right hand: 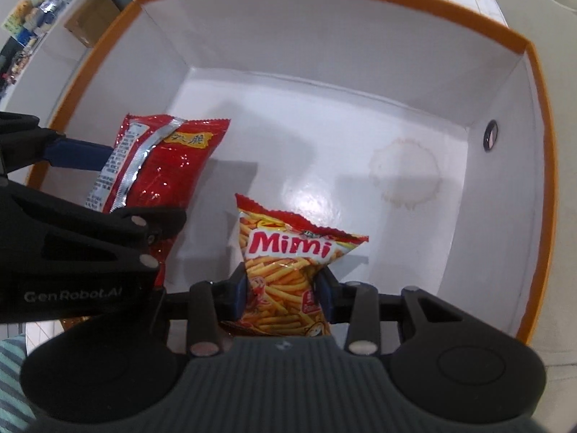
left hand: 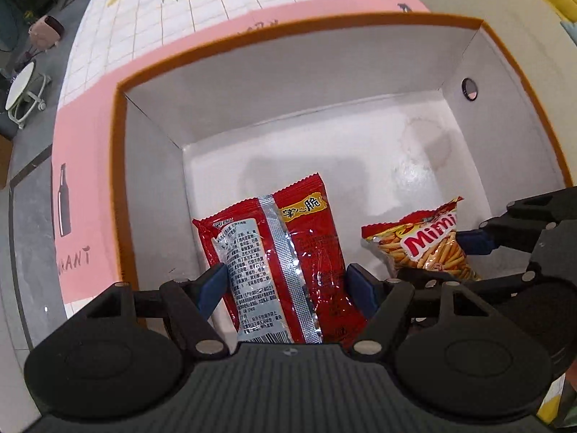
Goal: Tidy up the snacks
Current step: 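Carry both packets into the orange box and open both tools, then lift both tools out of the box back toward the remaining snacks, then grasp the green sausage stick with the right tool while the left tool grasps the braised meat packet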
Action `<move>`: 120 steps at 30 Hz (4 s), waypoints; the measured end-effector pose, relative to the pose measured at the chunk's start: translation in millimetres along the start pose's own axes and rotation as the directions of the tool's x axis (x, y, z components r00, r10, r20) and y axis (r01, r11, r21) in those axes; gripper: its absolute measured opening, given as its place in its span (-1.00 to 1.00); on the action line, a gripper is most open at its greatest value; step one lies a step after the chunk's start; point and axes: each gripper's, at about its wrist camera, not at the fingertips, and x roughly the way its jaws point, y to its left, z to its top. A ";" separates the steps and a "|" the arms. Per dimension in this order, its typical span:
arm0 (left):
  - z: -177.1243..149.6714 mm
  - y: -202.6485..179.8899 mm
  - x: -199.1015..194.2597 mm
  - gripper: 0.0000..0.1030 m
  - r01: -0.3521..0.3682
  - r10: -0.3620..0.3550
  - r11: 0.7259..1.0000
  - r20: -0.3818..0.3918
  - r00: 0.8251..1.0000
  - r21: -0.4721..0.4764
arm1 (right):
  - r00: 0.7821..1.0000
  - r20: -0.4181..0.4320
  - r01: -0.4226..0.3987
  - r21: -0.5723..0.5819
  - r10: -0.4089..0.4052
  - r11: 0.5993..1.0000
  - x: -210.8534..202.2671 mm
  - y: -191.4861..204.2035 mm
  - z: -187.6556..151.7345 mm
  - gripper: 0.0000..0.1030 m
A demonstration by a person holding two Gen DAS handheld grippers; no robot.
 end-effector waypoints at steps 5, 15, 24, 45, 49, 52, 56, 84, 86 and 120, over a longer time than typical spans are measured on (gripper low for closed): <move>-1.2 3.0 7.6 0.70 0.012 -0.012 1.000 -0.017 1.000 -0.001 | 1.000 -0.015 0.027 -0.022 -0.027 0.999 3.2 4.0 1.7 -0.25; -4.3 6.8 2.1 0.78 0.028 -0.027 0.999 0.021 0.999 -0.040 | 0.999 0.000 0.049 -0.016 -0.049 0.999 -4.5 15.1 -2.9 0.15; -20.5 11.0 -41.9 0.78 0.028 -0.018 0.997 0.122 0.992 -0.077 | 0.996 0.067 0.066 -0.014 -0.065 0.998 -32.2 20.7 -10.0 0.15; -110.7 -2.8 -149.5 0.76 0.091 -0.076 0.995 0.267 0.961 -0.044 | 0.969 0.248 0.026 -0.040 -0.015 0.999 -136.8 50.9 -101.0 0.19; -138.1 -11.4 -148.3 0.75 0.084 -0.067 0.995 0.294 0.954 -0.047 | 0.957 0.288 0.044 -0.045 -0.029 0.998 -135.9 54.0 -132.8 0.19; -160.3 -18.0 -144.0 0.73 0.092 -0.072 0.995 0.314 0.947 -0.048 | 0.951 0.309 0.024 -0.033 -0.012 0.999 -131.4 55.2 -158.4 0.19; -188.3 -21.6 -131.4 0.73 0.126 -0.086 0.987 0.324 0.942 -0.104 | 0.939 0.341 0.044 -0.019 -0.035 0.999 -118.5 60.3 -189.5 0.19; -253.8 61.1 -11.4 0.71 0.122 -0.039 0.858 0.174 0.984 -0.498 | 0.904 0.367 0.209 0.063 -0.217 0.976 -37.0 15.8 -232.5 0.18; -253.0 61.1 -4.4 0.71 0.113 -0.031 0.857 0.169 0.985 -0.503 | 0.902 0.371 0.208 0.069 -0.219 0.976 -34.1 9.3 -230.7 0.16; -248.2 42.4 18.0 0.37 0.017 0.040 0.939 0.158 0.987 -0.344 | 0.920 0.318 0.218 0.077 -0.231 0.973 -2.0 2.2 -221.4 -0.56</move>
